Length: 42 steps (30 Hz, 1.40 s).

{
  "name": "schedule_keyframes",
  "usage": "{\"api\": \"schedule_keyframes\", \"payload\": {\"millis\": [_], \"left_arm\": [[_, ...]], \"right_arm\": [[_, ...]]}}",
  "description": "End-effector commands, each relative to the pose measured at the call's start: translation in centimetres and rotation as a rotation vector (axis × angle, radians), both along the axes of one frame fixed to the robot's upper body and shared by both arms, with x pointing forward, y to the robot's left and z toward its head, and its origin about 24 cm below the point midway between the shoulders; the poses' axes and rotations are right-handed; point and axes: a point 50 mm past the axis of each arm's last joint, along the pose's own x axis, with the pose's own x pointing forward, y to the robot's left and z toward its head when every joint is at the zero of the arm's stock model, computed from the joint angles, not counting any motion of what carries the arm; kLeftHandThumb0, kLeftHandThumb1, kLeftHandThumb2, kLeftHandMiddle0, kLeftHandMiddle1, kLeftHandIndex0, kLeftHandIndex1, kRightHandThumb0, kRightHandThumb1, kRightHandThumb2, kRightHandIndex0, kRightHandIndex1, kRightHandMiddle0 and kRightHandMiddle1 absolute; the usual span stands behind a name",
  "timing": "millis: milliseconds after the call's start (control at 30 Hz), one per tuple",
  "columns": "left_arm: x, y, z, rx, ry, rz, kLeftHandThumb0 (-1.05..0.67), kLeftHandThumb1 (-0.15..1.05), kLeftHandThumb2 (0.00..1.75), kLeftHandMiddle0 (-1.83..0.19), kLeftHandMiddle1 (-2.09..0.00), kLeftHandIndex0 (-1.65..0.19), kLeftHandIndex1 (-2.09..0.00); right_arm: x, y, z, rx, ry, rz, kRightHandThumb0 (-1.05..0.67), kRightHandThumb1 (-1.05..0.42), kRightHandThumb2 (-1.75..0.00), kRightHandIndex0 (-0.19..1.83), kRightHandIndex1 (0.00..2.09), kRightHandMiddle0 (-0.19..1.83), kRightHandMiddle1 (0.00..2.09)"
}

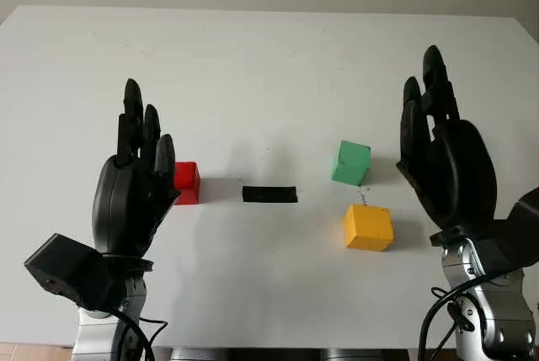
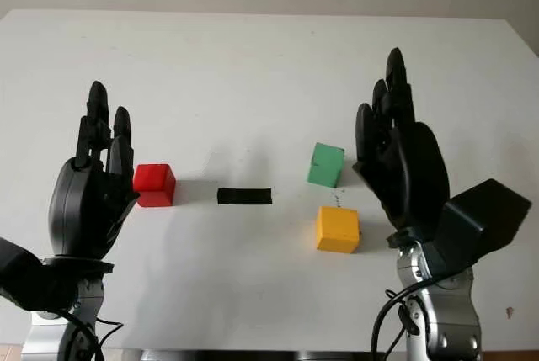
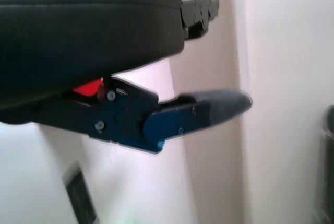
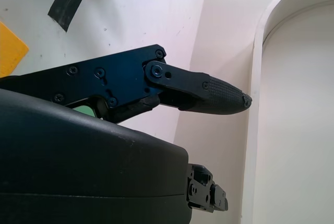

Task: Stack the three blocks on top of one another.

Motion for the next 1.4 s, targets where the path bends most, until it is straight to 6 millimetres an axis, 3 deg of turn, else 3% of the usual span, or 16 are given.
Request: {"api": "schedule_keyframes", "payload": {"millis": [0, 200, 300, 400, 700, 1000, 1367], "left_arm": [[-0.3, 0.8, 1.5, 0.162, -0.065, 0.068, -0.63, 1.05, 0.42, -0.23, -0.11, -0.09, -0.11], [-0.9, 3.3, 5.7, 0.624, -0.046, 0.070, -0.72, 1.03, 0.09, -0.06, -0.04, -0.20, -0.08], [-0.5, 3.9, 7.1, 0.843, -0.021, 0.060, -0.78, 0.99, 0.05, -0.02, -0.03, -0.22, -0.07], [0.1, 4.0, 7.5, 0.952, 0.002, 0.045, -0.77, 0.94, 0.03, -0.01, -0.04, -0.24, -0.07], [2.2, 3.5, 6.3, 1.111, 0.149, -0.050, -0.77, 0.86, 0.04, -0.02, -0.05, -0.32, -0.09], [3.7, 2.2, 4.4, 1.323, 0.183, 0.043, -0.79, 0.84, 0.05, -0.05, -0.06, -0.39, -0.08], [4.0, 1.4, 3.1, 1.373, 0.188, 0.116, -0.72, 0.92, 0.07, -0.08, -0.07, -0.48, -0.11]], "right_arm": [[-0.2, 0.5, 0.1, 0.010, -0.014, 0.011, -0.67, -1.05, -0.60, -0.19, 0.00, -0.19, 0.00], [-0.2, 1.5, -0.6, 0.039, 0.016, 0.039, -0.64, -1.05, -0.65, -0.19, 0.00, -0.19, 0.00], [-0.1, 1.8, -1.0, 0.033, 0.025, 0.048, -0.65, -1.05, -0.68, -0.19, 0.00, -0.19, 0.00], [-0.1, 2.0, -1.2, 0.038, 0.036, 0.050, -0.65, -1.05, -0.70, -0.19, 0.00, -0.19, 0.00], [-0.1, 2.2, -1.4, 0.047, 0.040, 0.052, -0.66, -1.05, -0.70, -0.19, 0.00, -0.19, 0.00], [-0.2, 2.3, -1.5, 0.066, 0.042, 0.046, -0.66, -1.05, -0.68, -0.19, 0.00, -0.19, 0.00], [-0.4, 2.0, -1.5, 0.060, 0.038, 0.031, -0.66, -1.05, -0.68, -0.19, 0.00, -0.19, 0.00]]}}
